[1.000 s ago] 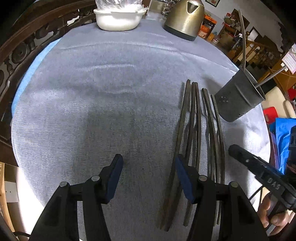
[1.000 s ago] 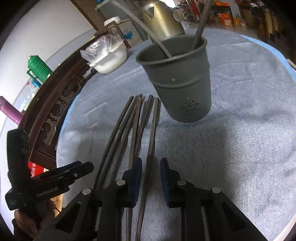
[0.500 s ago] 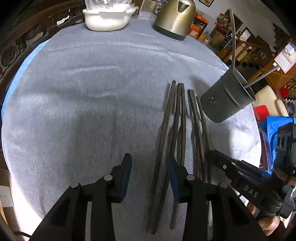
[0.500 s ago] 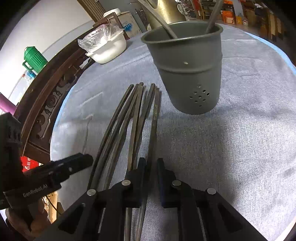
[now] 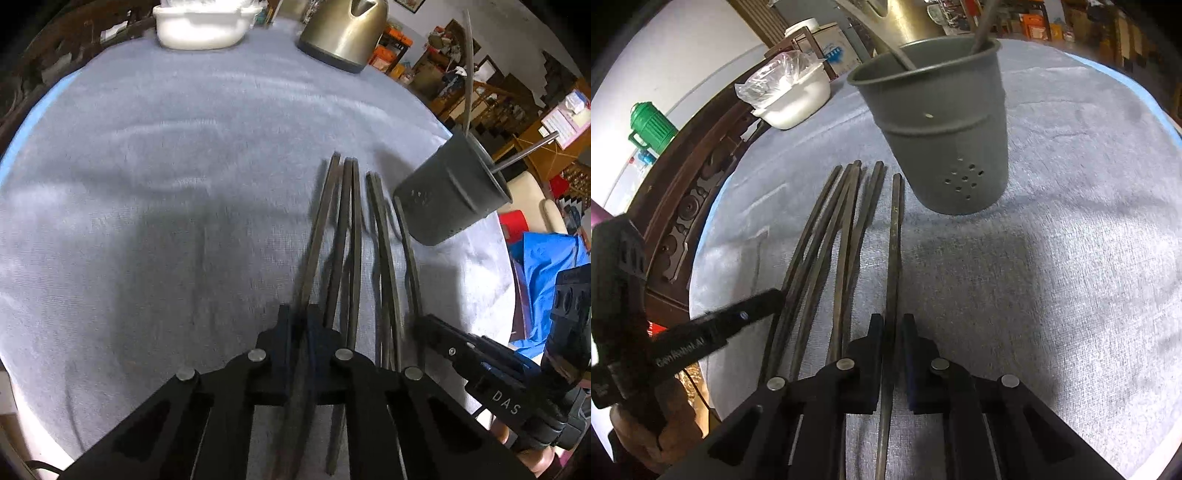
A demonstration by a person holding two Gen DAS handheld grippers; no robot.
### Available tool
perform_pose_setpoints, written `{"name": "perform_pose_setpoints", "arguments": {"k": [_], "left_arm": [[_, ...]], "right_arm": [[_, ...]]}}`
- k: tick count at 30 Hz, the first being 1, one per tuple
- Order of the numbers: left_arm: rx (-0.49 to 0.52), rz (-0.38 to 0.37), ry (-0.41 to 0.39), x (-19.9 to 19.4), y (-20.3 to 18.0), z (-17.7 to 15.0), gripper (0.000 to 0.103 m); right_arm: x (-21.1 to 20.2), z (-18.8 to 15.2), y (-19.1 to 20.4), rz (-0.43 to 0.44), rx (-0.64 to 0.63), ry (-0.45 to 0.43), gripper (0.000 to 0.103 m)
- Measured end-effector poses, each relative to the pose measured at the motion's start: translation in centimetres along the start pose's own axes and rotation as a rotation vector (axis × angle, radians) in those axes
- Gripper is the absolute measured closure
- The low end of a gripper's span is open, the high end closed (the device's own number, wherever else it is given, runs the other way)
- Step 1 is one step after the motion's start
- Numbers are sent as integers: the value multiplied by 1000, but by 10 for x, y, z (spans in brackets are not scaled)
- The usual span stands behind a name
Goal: Organize utensils
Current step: 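Close the right gripper on another chopstick from the row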
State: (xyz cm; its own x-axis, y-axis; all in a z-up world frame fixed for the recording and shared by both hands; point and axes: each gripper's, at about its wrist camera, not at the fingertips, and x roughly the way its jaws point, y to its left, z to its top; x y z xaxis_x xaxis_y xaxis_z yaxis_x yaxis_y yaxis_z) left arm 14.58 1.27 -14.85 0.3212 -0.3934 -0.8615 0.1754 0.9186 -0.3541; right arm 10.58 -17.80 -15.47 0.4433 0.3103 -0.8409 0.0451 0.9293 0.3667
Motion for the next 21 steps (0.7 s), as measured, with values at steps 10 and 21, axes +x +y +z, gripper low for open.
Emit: {"name": "perform_pose_setpoints", "arguments": {"k": [10, 21], "left_arm": [[1, 6, -7, 4, 1, 1, 96], [-63, -36, 33, -13, 15, -24, 97]], "right_arm": [[-1, -3, -2, 15, 5, -8, 94], [-8, -8, -8, 27, 29, 31, 95]]}}
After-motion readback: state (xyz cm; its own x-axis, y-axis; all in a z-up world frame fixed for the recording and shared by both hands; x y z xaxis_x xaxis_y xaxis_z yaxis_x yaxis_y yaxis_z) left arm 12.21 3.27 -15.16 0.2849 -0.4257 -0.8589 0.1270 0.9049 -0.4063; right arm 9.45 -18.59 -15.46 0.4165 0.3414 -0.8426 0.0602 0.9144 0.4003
